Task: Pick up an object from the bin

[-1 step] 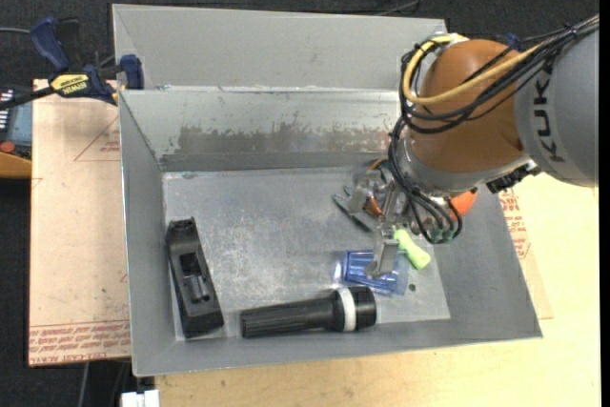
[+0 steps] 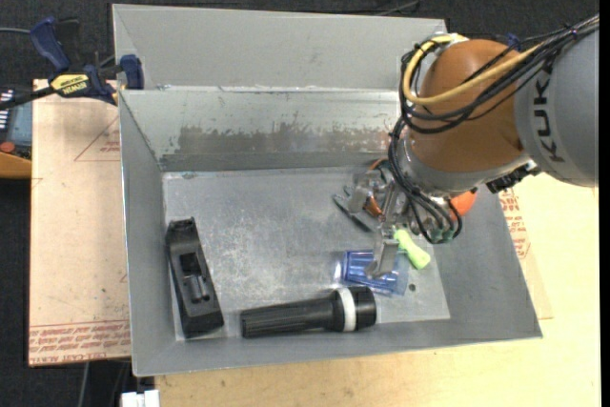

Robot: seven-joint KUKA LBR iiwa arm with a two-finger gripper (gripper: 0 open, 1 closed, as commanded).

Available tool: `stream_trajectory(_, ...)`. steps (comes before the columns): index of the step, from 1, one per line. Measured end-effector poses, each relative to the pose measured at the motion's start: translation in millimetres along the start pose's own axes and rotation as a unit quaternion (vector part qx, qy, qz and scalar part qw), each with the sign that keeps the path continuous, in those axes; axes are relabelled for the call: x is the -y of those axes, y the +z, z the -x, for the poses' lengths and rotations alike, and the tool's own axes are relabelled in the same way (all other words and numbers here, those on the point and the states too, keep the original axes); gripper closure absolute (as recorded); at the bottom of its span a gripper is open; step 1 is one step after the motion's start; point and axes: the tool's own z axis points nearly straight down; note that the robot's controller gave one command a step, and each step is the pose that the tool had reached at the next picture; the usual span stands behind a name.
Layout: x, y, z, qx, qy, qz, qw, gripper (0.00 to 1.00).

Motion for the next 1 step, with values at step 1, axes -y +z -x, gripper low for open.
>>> stream_trajectory(1, -43.9, 47.6, 7.0, 0.0013, -0.202, 0.0, 0.9795, 0.0)
